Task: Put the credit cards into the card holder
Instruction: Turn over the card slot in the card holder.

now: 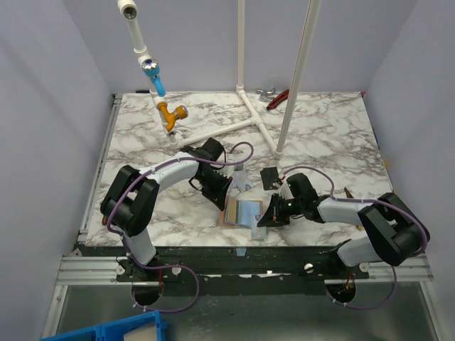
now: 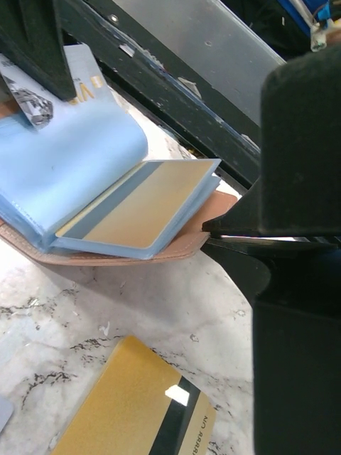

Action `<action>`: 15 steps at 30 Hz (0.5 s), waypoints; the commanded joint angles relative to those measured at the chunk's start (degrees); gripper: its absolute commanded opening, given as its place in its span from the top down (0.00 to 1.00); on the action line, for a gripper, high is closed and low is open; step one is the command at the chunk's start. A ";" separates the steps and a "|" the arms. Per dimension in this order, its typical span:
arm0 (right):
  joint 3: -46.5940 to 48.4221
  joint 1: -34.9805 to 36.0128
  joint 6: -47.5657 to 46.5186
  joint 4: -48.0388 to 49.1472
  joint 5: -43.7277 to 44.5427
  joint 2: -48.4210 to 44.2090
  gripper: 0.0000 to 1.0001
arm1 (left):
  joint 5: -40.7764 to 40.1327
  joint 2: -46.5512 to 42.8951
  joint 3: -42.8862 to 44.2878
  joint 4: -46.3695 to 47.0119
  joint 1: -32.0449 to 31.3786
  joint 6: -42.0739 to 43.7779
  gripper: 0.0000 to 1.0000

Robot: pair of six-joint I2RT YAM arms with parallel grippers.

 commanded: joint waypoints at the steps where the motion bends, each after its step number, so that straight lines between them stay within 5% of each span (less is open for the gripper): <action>1: -2.11 0.22 -1.43 -4.61 4.60 1.20 0.99 | -0.21 -1.49 2.05 -6.40 0.37 7.38 1.00; 15: 2.28 0.22 -4.00 -8.81 3.87 1.28 0.99 | -0.88 0.66 2.82 -6.34 0.34 11.66 1.00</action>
